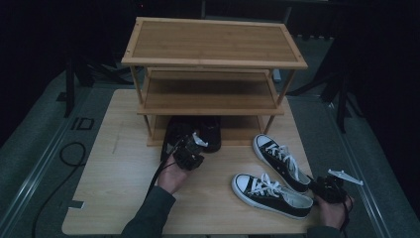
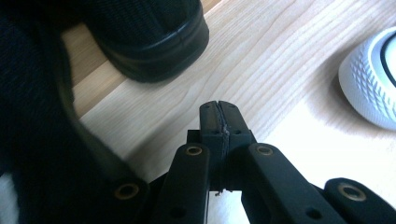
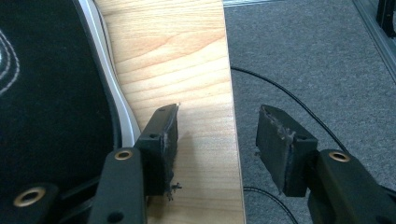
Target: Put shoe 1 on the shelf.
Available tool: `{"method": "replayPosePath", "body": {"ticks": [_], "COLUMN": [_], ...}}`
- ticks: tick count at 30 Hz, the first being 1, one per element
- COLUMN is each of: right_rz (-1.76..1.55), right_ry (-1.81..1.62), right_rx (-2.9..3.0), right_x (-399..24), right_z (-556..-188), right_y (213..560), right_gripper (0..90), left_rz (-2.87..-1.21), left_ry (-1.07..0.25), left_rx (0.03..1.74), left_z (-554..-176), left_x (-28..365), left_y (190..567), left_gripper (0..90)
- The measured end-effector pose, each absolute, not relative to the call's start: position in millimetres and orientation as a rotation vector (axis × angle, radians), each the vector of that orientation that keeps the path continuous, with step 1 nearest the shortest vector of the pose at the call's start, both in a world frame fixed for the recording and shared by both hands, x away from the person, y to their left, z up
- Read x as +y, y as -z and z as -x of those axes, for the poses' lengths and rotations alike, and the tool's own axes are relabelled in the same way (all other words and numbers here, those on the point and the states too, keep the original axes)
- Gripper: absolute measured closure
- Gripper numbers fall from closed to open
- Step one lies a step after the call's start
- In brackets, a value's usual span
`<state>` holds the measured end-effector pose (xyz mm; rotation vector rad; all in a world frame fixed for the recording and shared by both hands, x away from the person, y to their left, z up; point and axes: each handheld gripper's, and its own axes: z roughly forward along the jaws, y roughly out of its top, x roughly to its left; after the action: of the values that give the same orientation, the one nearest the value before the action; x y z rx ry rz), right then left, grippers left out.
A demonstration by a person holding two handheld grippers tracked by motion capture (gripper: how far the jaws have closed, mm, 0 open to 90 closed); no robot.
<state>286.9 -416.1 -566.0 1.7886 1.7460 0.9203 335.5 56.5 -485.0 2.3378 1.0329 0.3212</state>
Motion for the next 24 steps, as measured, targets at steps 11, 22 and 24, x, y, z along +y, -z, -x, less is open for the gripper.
{"method": "replayPosePath", "body": {"ticks": [11, 22, 24], "right_rz": [-1.789, -1.791, -1.791], "right_ry": [-0.92, -0.92, -0.92], "right_rx": [1.745, 1.744, 1.744], "right_x": [-416.0, -416.0, -416.0], "right_z": [-286.8, -286.7, -286.7], "right_y": [566.0, 566.0, 566.0], "right_gripper": [48.0, 47.9, 47.8], "left_rz": [-2.32, -2.325, -2.327], "left_ry": [-0.32, -0.324, -0.321], "left_rx": [1.078, 1.162, 1.177], "left_z": [-321.1, -306.0, -303.4], "left_x": [83.7, 120.1, 126.8], "left_y": [490.5, 502.5, 504.6], "left_gripper": [90.0, 89.9, 89.8]}}
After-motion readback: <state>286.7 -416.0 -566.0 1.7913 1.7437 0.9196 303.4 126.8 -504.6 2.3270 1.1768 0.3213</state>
